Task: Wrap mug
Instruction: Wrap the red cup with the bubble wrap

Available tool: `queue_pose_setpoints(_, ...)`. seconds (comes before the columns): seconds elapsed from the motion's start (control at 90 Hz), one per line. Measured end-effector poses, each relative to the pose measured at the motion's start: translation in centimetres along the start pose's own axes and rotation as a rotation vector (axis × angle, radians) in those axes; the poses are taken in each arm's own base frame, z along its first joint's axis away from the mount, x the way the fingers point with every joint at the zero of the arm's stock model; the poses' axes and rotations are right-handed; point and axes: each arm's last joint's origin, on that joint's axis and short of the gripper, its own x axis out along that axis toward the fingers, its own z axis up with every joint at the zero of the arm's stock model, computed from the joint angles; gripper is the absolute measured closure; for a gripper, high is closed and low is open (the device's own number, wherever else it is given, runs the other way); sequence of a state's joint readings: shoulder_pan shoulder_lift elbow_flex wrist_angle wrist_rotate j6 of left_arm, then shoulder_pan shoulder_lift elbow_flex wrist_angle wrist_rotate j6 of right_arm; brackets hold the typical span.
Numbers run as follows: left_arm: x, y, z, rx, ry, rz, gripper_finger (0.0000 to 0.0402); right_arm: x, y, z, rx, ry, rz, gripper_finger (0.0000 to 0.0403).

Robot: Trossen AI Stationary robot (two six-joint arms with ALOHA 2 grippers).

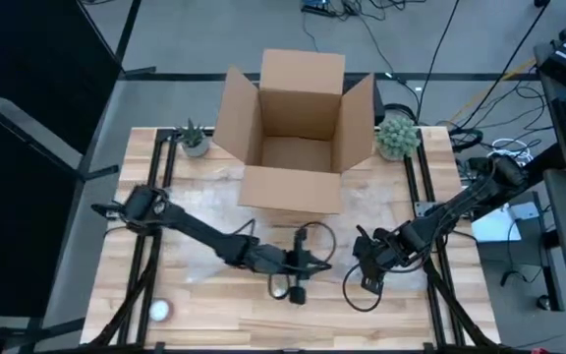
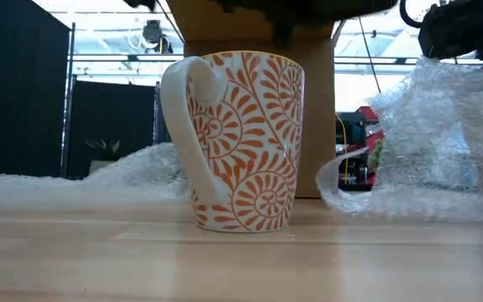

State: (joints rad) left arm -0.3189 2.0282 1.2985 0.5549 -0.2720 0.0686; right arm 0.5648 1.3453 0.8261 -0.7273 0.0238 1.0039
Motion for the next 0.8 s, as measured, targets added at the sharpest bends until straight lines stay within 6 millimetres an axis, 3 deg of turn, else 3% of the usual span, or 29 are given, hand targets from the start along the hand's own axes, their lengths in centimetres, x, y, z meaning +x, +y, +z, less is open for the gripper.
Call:
queue_pose_setpoints(0.378, 6.3, 1.3, -2.7, -0.013, 0.012, -0.047, 0.0401, 0.0, 0.0, 0.1, 0.002, -0.010, 0.002, 0.0245)
queue_pose_setpoints(0.622, 8.6, 0.8, -3.3, -0.024, -0.017, -0.055, 0.0401, 0.0, 0.2, 0.2, 0.005, -0.025, 0.019, 0.0245)
queue_pose_setpoints(0.8, 9.1, 0.6, -4.2, -0.023, -0.010, -0.073, 0.0401, -0.2, 0.3, 0.3, 0.012, -0.018, 0.022, 0.0245)
